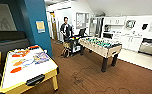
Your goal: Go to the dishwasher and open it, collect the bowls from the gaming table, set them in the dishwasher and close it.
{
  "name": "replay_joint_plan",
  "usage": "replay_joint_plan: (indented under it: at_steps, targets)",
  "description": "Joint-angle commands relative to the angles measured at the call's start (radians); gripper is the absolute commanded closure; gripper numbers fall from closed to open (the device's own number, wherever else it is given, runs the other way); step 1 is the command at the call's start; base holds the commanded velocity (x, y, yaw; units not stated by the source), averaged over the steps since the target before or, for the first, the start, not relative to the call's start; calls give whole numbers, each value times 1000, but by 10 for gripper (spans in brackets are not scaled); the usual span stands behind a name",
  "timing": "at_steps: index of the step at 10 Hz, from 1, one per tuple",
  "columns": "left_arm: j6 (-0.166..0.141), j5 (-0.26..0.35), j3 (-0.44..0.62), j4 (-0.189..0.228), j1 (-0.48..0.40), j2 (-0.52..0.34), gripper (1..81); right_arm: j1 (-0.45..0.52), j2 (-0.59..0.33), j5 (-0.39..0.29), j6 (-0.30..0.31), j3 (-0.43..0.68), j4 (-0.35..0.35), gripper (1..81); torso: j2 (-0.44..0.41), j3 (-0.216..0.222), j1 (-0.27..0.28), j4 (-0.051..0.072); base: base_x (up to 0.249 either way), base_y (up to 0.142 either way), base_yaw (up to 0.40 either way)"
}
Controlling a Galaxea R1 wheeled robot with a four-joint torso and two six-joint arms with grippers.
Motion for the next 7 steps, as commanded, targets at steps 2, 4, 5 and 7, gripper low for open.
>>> replay_joint_plan:
  at_steps: [2, 4, 5, 7]
  targets:
    - [-1, 22, -2, 0, -34, -17, 811, 42, -19, -39, -2, -1, -14, 811, 0, 0, 0, 0, 0, 0, -394]
    - [-1, 22, -2, 0, -34, -18, 811, 40, -19, -39, -2, -3, -14, 811, 0, 0, 0, 0, 0, 0, -394]
    - [-1, 22, -2, 0, -34, -18, 811, 42, -19, -39, -2, -3, -14, 811, 0, 0, 0, 0, 0, 0, -394]
    - [-1, 22, -2, 0, -34, -18, 811, 42, -18, -39, -2, -3, -16, 811, 0, 0, 0, 0, 0, 0, -394]
